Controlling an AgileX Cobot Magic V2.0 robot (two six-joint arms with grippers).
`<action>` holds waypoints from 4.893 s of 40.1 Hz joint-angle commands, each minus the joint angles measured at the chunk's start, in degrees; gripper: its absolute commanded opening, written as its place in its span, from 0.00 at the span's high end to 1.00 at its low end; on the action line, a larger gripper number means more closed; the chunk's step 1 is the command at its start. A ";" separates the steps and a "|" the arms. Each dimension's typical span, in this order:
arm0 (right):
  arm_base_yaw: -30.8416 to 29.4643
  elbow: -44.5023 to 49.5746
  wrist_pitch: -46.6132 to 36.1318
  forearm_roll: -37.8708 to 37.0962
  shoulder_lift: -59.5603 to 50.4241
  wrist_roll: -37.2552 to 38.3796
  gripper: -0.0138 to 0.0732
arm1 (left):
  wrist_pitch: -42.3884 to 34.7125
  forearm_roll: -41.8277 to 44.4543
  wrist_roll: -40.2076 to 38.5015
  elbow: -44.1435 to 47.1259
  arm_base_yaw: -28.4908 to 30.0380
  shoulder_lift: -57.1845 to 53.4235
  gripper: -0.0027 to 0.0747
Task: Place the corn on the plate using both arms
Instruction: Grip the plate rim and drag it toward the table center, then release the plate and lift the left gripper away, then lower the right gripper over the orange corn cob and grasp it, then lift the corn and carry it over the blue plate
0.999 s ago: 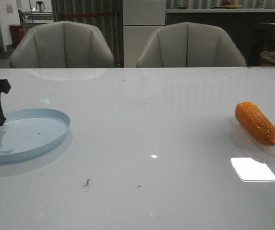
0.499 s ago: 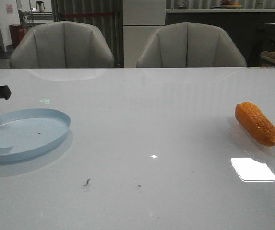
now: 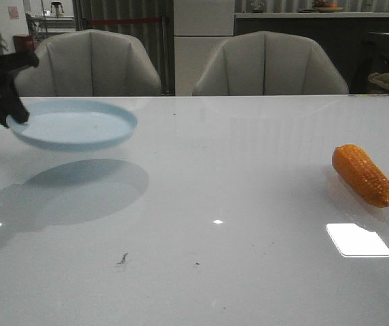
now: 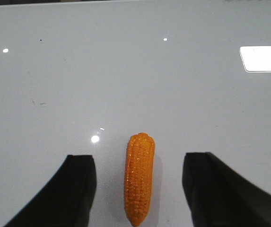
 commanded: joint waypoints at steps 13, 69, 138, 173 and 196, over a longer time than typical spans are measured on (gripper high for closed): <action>-0.03 -1.85 -3.95 -0.32 -0.77 -0.13 0.26 | -1.86 -8.39 -0.09 -6.65 -12.37 -2.77 0.83; -0.03 -1.85 0.89 -0.43 -0.77 -0.13 0.26 | -7.75 23.97 -0.05 -10.25 -9.03 -26.27 0.49; 1.90 -10.68 -12.08 -2.08 41.68 -2.15 0.15 | -13.81 15.16 0.06 37.50 -1.15 -58.01 0.49; 6.84 -29.25 -5.14 -2.08 43.39 -2.15 0.64 | -15.91 14.89 0.06 37.50 -1.15 -58.01 0.49; 26.23 -35.37 3.17 -2.14 47.09 -2.15 0.64 | -17.25 13.90 0.06 37.50 -1.15 -58.01 0.49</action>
